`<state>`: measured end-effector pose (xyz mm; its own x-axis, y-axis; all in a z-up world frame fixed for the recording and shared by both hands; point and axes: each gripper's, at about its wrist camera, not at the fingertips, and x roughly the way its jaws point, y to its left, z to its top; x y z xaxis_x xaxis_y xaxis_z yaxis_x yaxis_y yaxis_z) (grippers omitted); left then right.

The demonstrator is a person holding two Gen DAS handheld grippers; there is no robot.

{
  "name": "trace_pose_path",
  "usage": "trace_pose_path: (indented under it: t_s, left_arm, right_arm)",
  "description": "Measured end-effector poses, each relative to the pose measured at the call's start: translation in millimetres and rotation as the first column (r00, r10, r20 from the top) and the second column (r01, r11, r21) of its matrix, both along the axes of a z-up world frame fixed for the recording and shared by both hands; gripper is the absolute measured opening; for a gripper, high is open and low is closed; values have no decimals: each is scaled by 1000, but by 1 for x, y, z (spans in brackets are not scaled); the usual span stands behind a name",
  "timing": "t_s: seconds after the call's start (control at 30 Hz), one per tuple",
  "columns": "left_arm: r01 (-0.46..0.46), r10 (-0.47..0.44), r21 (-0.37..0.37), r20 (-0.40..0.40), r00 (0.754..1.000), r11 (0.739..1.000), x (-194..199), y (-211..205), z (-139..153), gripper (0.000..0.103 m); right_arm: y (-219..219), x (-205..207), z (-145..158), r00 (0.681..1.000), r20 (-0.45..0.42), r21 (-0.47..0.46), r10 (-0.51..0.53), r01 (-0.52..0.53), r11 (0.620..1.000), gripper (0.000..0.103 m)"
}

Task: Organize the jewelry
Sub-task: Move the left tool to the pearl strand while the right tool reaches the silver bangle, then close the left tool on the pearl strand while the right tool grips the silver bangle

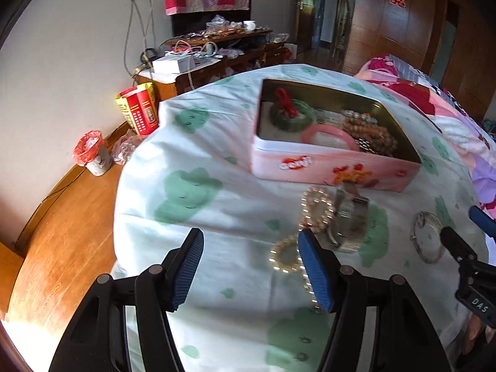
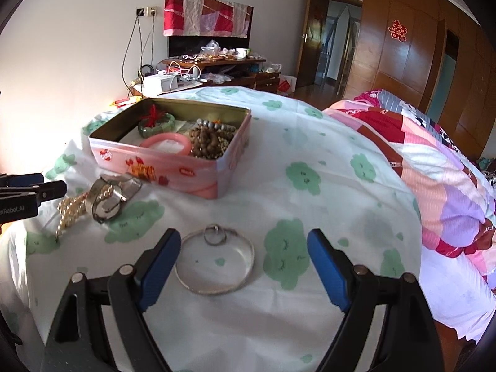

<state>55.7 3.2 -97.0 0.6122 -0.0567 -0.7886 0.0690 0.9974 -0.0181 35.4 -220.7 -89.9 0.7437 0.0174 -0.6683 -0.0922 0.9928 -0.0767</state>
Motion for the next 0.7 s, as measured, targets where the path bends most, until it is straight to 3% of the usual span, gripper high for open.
trace_pose_path:
  t_s: [0.23,0.7]
  left_arm:
    - [29,-28,22,-20,999,999,-1,-12,-13,64]
    - [50,-52,86,16,999,995,1,-16,-19,64]
  right_arm:
    - [8,1,-9,1000,-20,-7,14,-14,1000,86]
    - [11,1,-16,997,-52,37,59,-57,998,86]
